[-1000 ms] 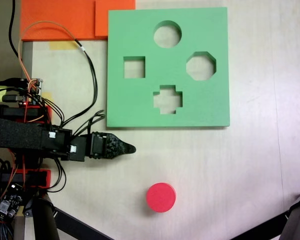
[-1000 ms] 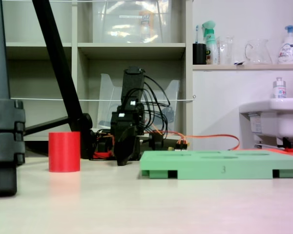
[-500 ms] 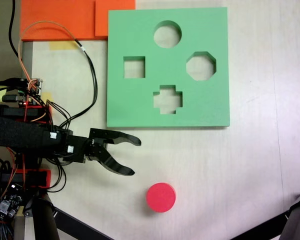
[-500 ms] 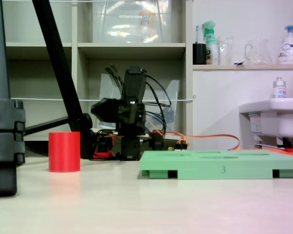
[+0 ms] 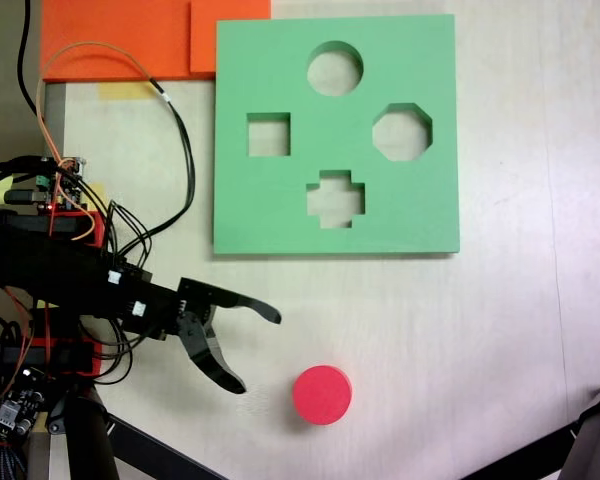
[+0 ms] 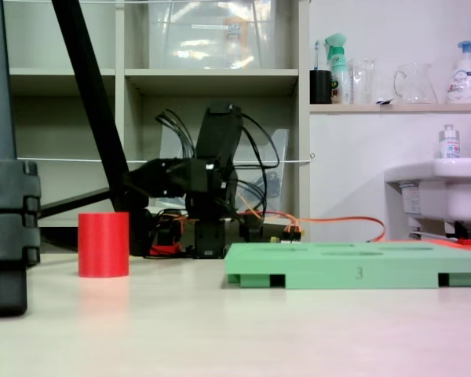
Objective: Put the cylinder block into the corresponding hole
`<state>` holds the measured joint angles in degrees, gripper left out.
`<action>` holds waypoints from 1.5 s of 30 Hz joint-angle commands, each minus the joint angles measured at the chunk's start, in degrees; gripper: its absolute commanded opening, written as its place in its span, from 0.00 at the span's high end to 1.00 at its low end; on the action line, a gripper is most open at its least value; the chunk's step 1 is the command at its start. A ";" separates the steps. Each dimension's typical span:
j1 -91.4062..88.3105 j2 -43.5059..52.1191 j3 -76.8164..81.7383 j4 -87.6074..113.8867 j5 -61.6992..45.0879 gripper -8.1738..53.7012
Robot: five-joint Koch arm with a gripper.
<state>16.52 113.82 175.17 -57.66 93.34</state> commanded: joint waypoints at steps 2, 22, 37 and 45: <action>2.55 -14.94 1.14 -22.76 0.70 0.09; 7.73 -59.41 -23.47 -45.97 1.05 0.10; 8.61 -65.30 -34.80 -41.04 0.97 0.09; 8.96 -65.30 -39.46 -36.39 0.88 0.09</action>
<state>24.96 47.55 136.67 -93.60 93.43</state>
